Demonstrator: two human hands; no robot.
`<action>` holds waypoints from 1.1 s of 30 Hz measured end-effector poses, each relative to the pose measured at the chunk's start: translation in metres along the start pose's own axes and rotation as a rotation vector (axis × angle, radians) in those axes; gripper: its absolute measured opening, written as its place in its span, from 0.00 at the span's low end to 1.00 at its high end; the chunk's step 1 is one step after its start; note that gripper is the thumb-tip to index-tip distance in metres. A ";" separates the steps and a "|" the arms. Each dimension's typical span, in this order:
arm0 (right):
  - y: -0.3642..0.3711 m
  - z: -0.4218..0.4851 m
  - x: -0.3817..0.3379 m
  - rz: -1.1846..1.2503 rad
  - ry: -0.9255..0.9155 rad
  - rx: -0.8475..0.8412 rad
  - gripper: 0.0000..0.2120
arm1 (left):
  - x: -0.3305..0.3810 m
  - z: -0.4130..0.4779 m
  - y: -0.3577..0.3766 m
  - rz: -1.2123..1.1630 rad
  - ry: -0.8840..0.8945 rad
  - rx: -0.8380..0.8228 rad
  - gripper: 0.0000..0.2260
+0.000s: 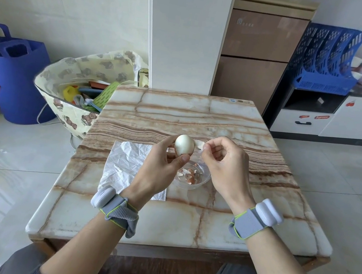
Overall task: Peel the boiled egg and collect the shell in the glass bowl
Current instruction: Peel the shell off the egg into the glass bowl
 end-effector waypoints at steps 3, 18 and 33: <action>0.000 0.000 0.000 0.000 0.007 0.005 0.05 | 0.001 0.000 0.000 0.000 0.003 0.001 0.18; -0.003 -0.001 -0.002 0.040 -0.015 0.007 0.06 | 0.000 -0.002 -0.001 -0.039 -0.057 0.034 0.21; 0.002 -0.002 0.003 0.054 -0.005 -0.076 0.06 | 0.002 -0.003 0.002 -0.176 -0.054 0.018 0.16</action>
Point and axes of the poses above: each hand's wrist, its own z-axis towards the middle knuckle, its own y-axis out of the palm, x = y × z, the point moved 3 cm from there along z, towards the middle knuckle, and after that the axes turned 12 degrees about y, right-handed, at the moved point
